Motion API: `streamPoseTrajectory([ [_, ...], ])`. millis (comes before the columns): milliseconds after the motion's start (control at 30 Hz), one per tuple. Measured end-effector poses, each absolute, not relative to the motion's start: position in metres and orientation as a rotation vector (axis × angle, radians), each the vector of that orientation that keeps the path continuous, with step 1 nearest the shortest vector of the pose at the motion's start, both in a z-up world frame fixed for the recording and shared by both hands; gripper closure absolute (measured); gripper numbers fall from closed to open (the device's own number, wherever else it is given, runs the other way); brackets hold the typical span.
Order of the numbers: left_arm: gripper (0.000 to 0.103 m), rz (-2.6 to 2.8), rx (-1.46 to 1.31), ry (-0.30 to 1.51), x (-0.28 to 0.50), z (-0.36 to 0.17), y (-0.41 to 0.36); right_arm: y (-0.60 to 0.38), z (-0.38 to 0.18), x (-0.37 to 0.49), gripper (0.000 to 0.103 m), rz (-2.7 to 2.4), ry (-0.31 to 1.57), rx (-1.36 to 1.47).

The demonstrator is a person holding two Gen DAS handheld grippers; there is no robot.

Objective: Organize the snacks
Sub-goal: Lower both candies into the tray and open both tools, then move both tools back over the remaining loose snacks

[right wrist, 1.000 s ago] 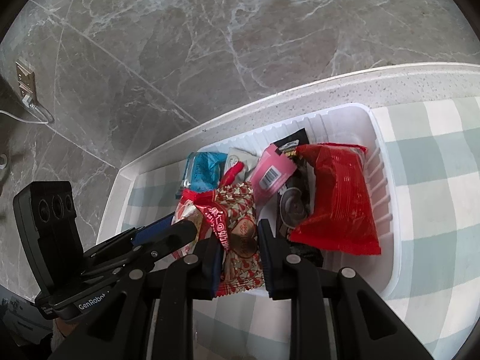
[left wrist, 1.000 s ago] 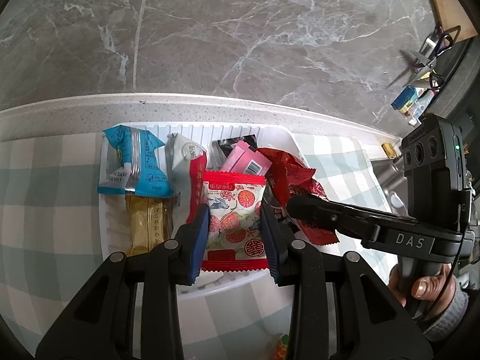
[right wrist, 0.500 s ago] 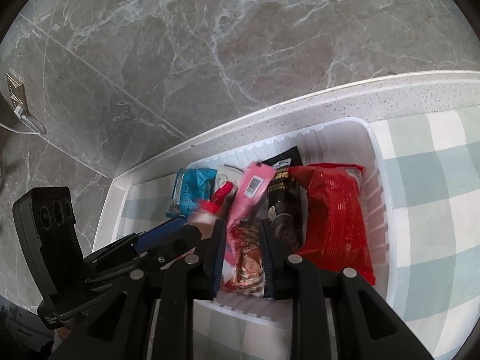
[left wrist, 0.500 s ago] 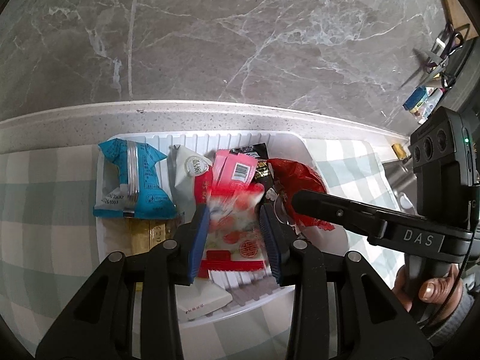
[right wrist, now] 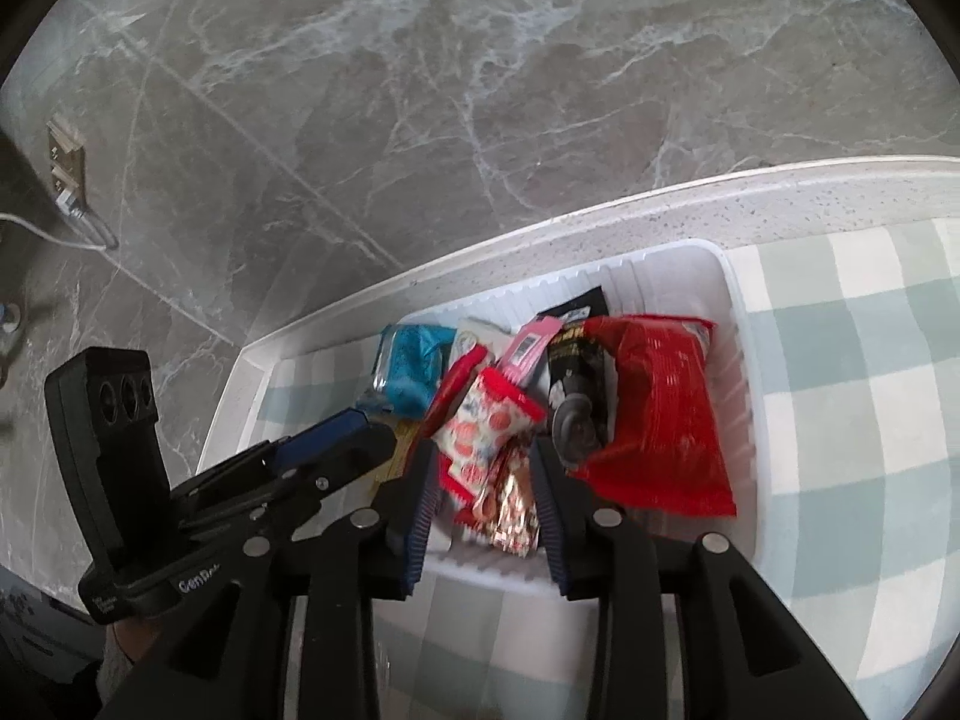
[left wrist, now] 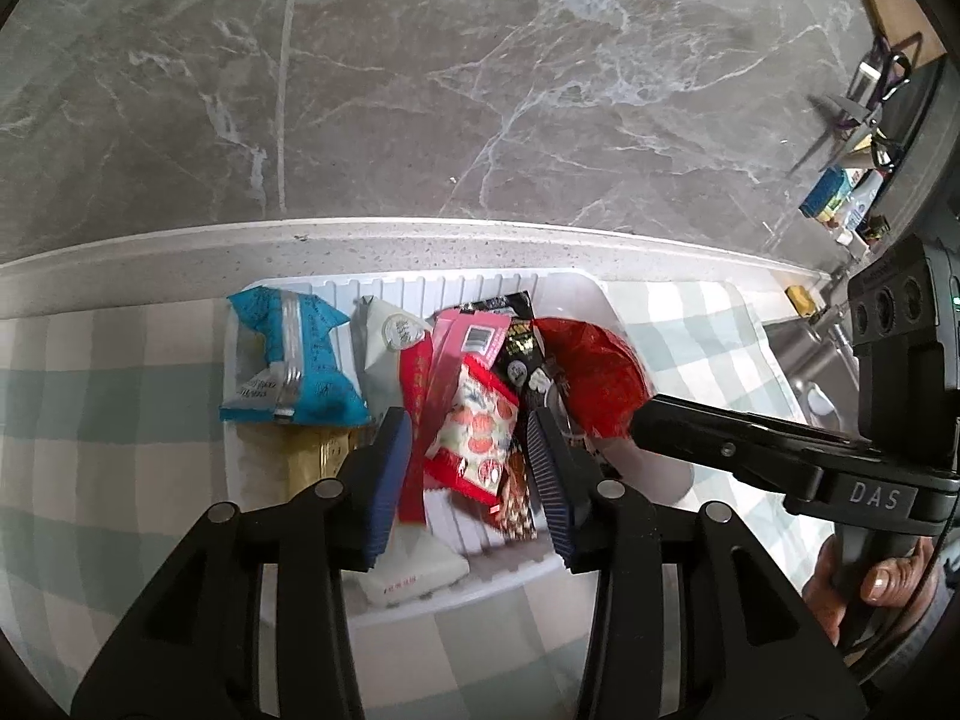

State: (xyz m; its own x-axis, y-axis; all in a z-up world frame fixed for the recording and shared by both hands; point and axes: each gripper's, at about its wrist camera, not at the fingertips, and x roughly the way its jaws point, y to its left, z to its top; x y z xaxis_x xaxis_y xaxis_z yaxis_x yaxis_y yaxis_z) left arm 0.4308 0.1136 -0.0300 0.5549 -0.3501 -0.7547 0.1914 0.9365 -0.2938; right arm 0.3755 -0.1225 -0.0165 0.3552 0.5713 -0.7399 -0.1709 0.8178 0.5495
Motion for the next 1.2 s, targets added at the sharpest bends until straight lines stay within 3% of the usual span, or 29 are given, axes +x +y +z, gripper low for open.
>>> streamPoseTrajectory([
  [567, 0.060, -0.277, -0.169, 0.960, 0.308, -0.035, 0.165, -0.105, -0.026, 0.277, 0.060, 0.554, 1.212, 0.346],
  [1200, 0.054, -0.405, 0.275, 1.092, 0.238, -0.096, 0.157, -0.086, -0.051, 0.209, 0.053, 0.530, 1.322, 0.322],
])
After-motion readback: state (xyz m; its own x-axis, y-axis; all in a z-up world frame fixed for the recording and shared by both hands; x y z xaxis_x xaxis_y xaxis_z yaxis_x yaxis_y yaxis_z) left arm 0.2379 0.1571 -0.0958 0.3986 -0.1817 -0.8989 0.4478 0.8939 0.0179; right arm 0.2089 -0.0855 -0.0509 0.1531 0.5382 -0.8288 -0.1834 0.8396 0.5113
